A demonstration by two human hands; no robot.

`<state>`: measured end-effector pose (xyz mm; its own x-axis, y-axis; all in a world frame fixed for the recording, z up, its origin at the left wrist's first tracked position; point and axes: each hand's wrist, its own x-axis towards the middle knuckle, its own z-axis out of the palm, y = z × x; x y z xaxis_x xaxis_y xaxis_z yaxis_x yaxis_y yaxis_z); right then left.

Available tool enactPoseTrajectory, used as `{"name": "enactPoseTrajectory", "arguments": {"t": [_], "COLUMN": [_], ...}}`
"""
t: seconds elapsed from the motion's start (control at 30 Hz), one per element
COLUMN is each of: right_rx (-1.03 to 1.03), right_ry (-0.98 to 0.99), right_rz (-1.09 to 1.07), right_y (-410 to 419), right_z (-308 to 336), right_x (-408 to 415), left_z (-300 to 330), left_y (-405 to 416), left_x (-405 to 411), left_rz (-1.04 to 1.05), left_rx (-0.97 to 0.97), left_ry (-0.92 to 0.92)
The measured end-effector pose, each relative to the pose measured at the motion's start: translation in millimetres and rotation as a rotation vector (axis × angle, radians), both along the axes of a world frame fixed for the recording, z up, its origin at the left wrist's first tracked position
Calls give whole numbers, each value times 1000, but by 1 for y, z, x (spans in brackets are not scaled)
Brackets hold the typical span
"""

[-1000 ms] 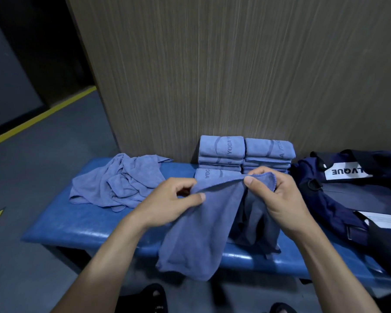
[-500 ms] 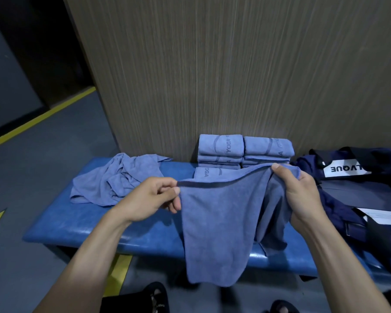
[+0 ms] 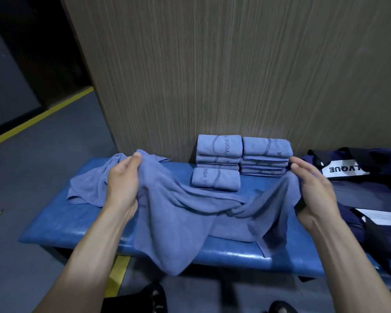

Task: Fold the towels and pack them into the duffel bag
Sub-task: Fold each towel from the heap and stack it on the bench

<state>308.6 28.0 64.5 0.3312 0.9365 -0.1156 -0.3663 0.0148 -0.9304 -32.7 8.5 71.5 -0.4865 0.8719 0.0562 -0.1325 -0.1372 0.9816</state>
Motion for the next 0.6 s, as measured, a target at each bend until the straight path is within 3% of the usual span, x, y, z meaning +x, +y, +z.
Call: {"name": "enactPoseTrajectory", "arguments": {"t": [0.13,0.23,0.33,0.6], "right_rx": [93,169,256,338], "right_ry": [-106,-81,-152,-402], "right_rz": [405,754,1024,639], "right_y": [-26,-42,-46,-45], "right_z": [13,17,12,10], "right_x": [-29,-55,-59,-72], "left_z": [-5,-3,-5,-4], "left_y": [-9,-19,-19,-24], "left_x": [30,60,64,68], "left_rz": [-189,-431,-521,-619], "left_rx": [94,140,124,53], "left_ry": [358,453,455,379]}}
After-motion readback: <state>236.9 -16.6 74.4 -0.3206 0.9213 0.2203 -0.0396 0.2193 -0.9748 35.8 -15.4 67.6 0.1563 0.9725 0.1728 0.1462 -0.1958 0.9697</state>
